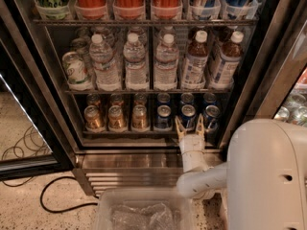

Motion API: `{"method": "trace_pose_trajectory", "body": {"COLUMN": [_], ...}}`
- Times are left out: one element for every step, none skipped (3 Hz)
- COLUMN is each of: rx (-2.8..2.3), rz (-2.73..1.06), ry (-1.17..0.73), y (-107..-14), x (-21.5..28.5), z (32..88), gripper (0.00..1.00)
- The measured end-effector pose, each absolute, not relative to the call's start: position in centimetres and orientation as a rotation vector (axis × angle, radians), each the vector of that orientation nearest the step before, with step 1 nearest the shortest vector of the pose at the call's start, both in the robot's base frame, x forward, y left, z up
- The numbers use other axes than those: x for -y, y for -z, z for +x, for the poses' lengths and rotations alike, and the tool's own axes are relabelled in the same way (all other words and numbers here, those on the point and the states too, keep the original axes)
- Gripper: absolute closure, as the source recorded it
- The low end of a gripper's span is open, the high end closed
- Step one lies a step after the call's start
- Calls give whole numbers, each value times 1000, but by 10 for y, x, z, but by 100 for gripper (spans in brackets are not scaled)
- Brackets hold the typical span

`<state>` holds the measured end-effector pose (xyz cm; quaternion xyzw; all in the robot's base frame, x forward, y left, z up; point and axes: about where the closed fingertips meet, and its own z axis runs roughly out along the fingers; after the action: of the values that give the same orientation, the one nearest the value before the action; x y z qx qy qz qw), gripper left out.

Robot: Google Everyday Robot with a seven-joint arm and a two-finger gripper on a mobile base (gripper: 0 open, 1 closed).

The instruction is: Pick pepsi can from bottom shelf of fridge

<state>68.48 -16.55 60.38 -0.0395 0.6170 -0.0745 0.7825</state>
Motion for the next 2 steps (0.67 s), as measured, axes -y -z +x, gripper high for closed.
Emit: {"method": "trace_pose_trajectory", "body": {"rx": [-1323,-1312], "rz": [-86,-94], "ry": [148,132], "y": [-606,-609], "x": [158,148], "z": [693,700], "gripper": [35,36]}}
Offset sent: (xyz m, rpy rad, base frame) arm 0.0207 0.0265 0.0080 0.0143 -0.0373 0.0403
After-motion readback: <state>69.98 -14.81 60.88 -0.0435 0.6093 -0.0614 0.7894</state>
